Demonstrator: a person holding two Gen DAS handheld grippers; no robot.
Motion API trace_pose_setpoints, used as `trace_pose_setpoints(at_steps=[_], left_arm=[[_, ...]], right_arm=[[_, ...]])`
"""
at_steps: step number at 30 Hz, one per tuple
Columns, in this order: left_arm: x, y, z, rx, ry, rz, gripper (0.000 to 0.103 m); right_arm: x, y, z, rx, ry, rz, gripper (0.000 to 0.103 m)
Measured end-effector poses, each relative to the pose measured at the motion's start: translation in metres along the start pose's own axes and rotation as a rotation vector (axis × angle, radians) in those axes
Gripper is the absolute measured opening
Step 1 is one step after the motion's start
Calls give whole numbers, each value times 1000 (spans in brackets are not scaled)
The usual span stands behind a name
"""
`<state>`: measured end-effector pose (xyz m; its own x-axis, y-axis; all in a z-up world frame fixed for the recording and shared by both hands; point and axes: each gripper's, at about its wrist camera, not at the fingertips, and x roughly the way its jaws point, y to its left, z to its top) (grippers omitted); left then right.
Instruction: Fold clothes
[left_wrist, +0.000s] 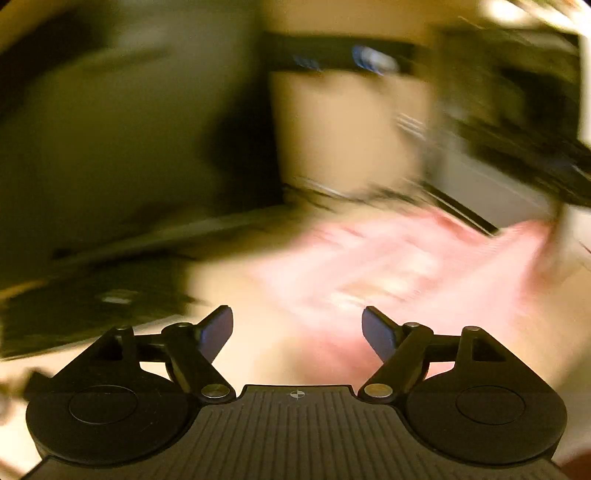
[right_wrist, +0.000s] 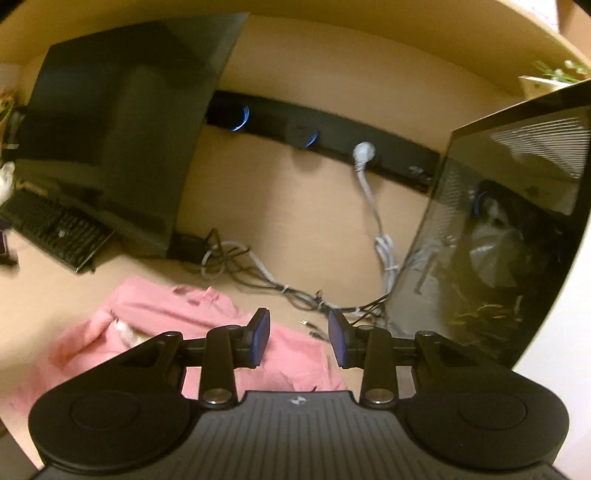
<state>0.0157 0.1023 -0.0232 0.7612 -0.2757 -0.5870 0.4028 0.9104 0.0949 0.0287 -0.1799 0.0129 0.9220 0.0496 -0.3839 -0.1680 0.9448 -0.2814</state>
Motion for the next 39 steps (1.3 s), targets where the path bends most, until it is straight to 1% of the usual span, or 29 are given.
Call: trace_pose_setpoints(at_steps=[2,4,6,8,10,13,14,15,17,19,20,21,22,23,24,25,26,28,29,30,31,32,34,35,36,37,39], left_arm=[[17,-41,-13,90,34,-78,87],[29,-76,-27,185,74,-137,88],[34,-98,-40,274,95,-157,89],[37,-101,-51,327,109,-137,89],[41,-91,-57,319,126,-104,89],[42,-72,-60,270,154,-60,85],[43,-64,-62,262,167,-50,81],[43,-56,-63,255,179,-40,80],[44,-46,-67,241,205,-19,78],[51,-41,-70,221,223,-20,75],[55,-38,-72,209,232,-24,68],[58,-35,-73,195,239,-29,57],[60,-34,-74,178,239,-38,52],[61,-32,-73,172,234,-36,41],[62,-30,-72,179,235,-18,26],[62,-28,-71,186,235,0,20],[62,-24,-70,190,234,22,18],[60,-9,-68,181,232,78,18],[57,2,-67,166,232,109,18],[55,12,-67,150,232,140,19],[50,21,-65,127,225,150,19],[43,27,-61,94,207,135,23],[27,39,-55,29,172,103,38],[19,41,-50,2,145,76,59],[11,38,-45,-16,106,35,76],[5,33,-41,-23,73,0,81],[7,9,-35,27,45,-37,89]], right_arm=[[5,6,-11,-21,30,16,34],[3,10,-21,-54,53,29,34],[-5,12,-34,-93,73,57,35],[-14,13,-51,-121,110,85,40],[-22,13,-69,-145,153,109,40],[-23,15,-97,-153,243,130,42],[-23,16,-105,-154,268,140,47],[-24,19,-112,-155,289,148,52],[-21,23,-123,-151,323,164,54],[-15,29,-126,-144,339,183,55],[-11,34,-126,-144,341,198,59],[-8,41,-125,-148,338,219,65],[-4,49,-123,-154,331,242,67],[-1,58,-120,-162,322,270,68],[3,67,-118,-176,313,291,68],[7,77,-116,-203,306,300,68],[12,87,-114,-236,299,304,68],[23,102,-113,-288,300,305,68],[29,107,-111,-301,298,304,61],[32,108,-108,-296,304,311,27],[35,108,-102,-282,326,327,8],[36,104,-94,-248,333,344,3],[33,85,-68,-131,299,378,2],[31,75,-54,-73,280,395,2],[28,65,-41,-15,260,412,2],[26,54,-27,42,240,429,2],[23,36,-1,143,204,454,2]])
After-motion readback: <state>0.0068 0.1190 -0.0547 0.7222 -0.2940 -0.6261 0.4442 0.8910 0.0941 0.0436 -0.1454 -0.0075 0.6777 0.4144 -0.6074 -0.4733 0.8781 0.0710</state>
